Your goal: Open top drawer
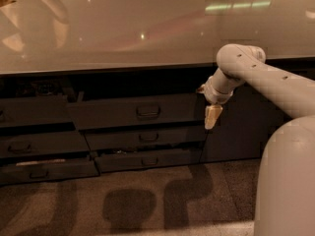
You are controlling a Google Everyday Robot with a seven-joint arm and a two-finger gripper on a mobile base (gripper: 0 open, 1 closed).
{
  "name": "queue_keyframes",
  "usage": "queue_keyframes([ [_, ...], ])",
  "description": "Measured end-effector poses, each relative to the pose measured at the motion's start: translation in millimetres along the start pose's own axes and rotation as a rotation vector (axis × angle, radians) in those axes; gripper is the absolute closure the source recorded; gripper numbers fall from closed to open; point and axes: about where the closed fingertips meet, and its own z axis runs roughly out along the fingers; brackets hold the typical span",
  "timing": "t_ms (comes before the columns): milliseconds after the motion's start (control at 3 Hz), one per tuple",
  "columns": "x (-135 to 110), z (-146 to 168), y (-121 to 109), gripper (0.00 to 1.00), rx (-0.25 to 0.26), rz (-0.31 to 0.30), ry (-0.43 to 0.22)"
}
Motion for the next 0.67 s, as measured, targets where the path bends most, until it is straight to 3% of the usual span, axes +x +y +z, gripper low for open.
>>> queue_keyframes([
  [667,0.0,0.1,0.0,0.5,0.0,0.0,0.0],
])
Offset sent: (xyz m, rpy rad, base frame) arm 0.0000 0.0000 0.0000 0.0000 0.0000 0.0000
